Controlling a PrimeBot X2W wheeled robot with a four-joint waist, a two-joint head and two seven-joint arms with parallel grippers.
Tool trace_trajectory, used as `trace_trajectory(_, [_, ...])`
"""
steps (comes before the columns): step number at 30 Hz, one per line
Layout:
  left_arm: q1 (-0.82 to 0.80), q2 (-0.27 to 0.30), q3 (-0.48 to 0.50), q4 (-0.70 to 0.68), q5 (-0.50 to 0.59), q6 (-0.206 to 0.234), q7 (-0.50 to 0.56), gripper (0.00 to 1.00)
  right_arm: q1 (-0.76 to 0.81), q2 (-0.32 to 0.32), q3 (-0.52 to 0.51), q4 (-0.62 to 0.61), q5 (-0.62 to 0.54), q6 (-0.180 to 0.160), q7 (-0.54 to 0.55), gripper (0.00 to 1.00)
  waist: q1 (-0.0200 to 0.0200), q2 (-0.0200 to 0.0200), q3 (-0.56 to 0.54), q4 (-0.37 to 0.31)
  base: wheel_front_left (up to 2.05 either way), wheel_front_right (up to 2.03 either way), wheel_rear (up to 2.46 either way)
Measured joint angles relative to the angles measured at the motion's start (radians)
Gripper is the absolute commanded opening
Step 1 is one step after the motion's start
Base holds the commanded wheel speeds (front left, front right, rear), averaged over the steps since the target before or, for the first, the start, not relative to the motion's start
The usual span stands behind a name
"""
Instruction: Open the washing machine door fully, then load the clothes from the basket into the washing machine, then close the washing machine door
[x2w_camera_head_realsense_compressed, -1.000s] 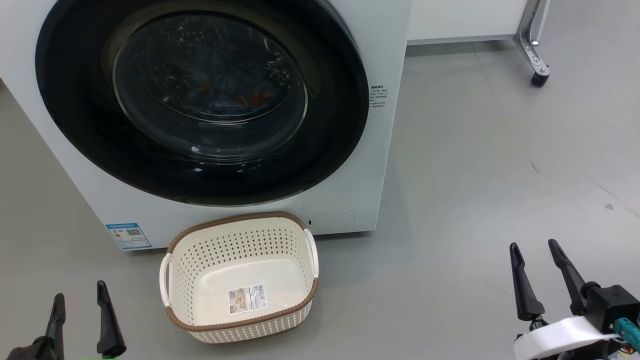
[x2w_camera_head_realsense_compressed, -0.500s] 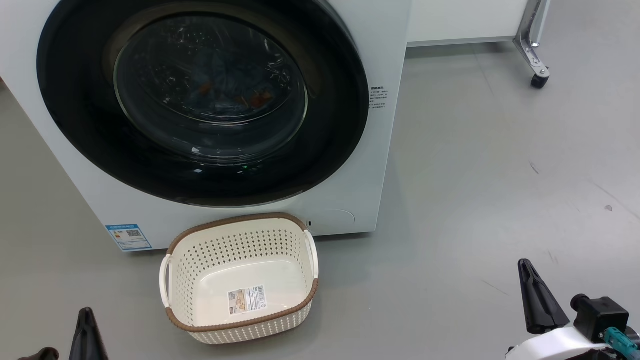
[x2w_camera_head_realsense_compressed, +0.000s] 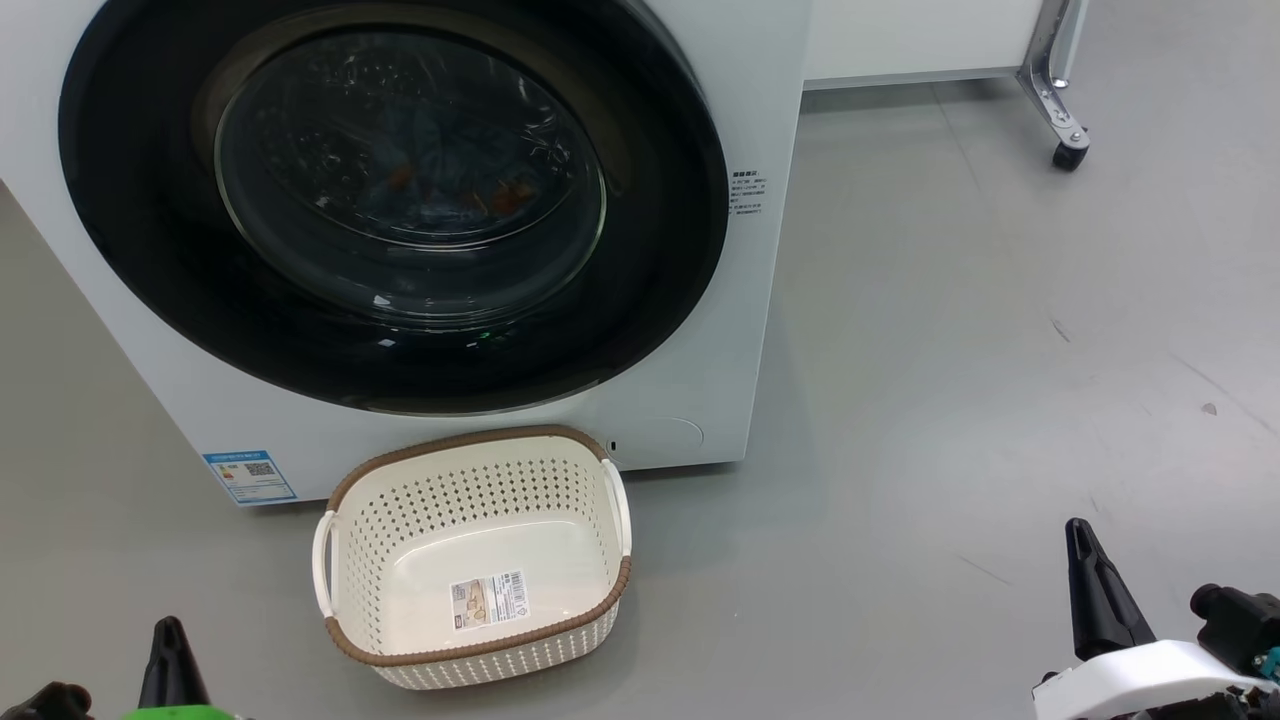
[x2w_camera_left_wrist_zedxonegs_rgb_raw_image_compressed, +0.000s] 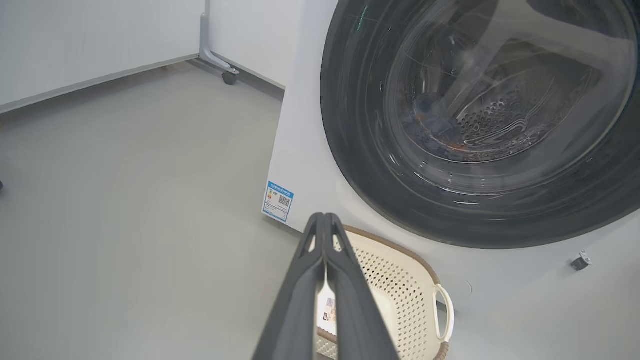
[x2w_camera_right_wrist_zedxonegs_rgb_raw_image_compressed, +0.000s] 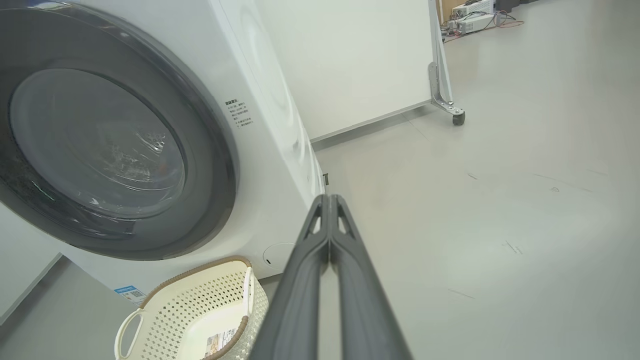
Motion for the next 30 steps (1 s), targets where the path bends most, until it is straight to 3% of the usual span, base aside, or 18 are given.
trace_trajectory(30, [-0.078,0.003,-0.011,0.033,-0.369,-0.036,0.11,0.0,-0.061,0.024,-0.064,0.037,0.407,0.012,0.115,0.0,0.0,0.0,0.007,-0.02,0.0,0.0,0.0])
